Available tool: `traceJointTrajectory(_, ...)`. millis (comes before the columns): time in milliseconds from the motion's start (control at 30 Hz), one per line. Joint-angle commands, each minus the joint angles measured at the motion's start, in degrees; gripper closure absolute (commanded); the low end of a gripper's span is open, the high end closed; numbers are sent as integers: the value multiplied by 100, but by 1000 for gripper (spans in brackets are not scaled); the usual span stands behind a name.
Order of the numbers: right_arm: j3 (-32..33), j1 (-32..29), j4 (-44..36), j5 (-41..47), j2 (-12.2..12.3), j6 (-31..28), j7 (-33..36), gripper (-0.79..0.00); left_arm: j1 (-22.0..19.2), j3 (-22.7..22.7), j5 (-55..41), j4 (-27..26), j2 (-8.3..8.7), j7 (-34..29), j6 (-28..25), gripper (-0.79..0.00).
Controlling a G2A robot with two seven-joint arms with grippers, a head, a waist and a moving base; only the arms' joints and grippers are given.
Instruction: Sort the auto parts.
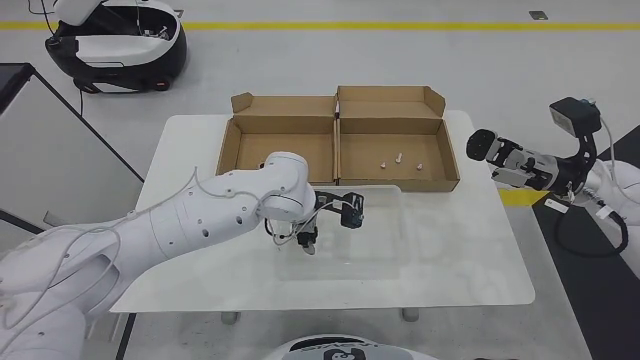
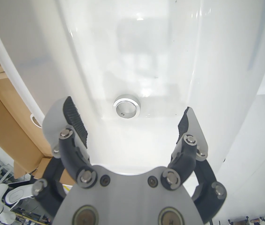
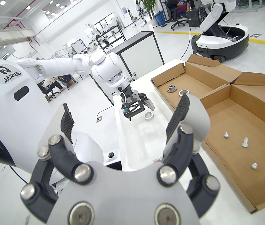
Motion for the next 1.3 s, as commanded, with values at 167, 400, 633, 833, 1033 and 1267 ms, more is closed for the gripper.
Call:
traceJointTrajectory(167,0,0,0,0,0,0,0,-785,32,0,-71,51,-46,-144,147,-566)
traceJointTrajectory(400,0,0,0,0,0,0,0,-785,55,0,-64,72,-74,-273,275,-391)
traceJointTrajectory(633,0,0,0,0,0,0,0,-785,129,0,169,111,-113,-462,463,-388)
traceJointTrajectory(833,0,0,0,0,0,0,0,-785,145,0,306,193,-167,-586,587,-388)
traceJointTrajectory(1033,0,0,0,0,0,0,0,-785,208,0,567,320,-254,-620,620,-363)
traceJointTrajectory(1267,0,0,0,0,0,0,0,-785,308,0,804,538,-382,-600,600,-332)
